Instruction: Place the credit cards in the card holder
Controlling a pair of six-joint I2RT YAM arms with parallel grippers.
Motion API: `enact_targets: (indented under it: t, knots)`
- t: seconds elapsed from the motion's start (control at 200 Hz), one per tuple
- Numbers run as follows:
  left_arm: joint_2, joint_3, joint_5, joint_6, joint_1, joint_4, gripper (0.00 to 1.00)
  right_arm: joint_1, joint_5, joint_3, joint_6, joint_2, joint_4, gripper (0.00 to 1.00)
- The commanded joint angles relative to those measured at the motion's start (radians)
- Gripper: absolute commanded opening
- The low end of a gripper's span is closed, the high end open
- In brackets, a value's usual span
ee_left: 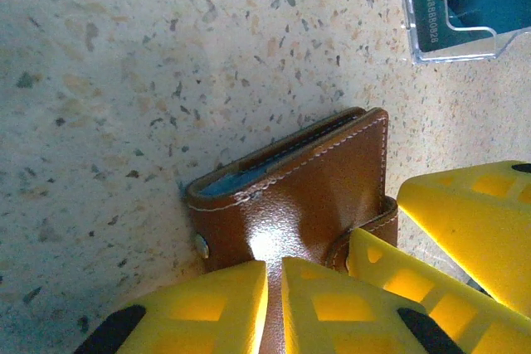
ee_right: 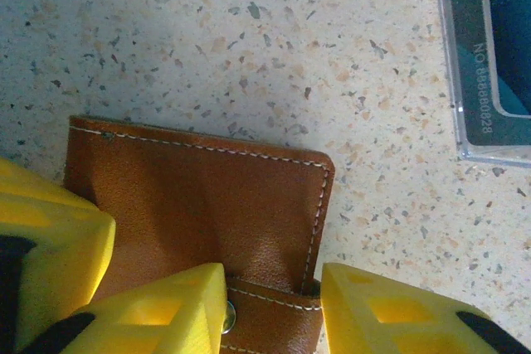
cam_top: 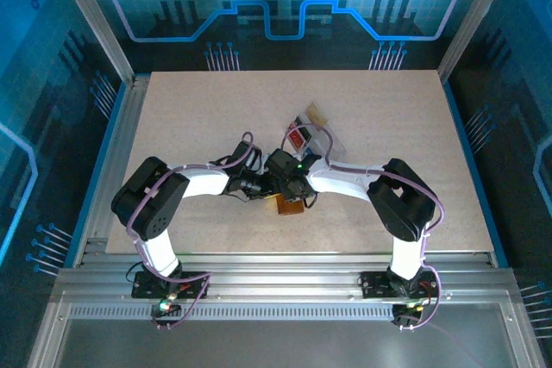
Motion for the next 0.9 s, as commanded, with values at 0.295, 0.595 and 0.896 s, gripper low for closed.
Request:
enact_targets:
  t: [0.295, 0.595, 0.896]
  knots:
    - [0.107, -0.011, -0.055, 0.005, -0.014, -0.066, 0.14, 0.016, -0.194, -0.076, -0.015, -0.07, 0.178, 0.41]
    - [0.115, -0.01, -0.064, 0.002, -0.013, -0.074, 0.13, 0.077, -0.06, -0.086, -0.03, -0.139, 0.164, 0.45]
    - [0.116, -0.011, -0.064, 0.0, -0.013, -0.075, 0.13, 0.095, -0.065, -0.093, -0.054, -0.125, 0.188, 0.39]
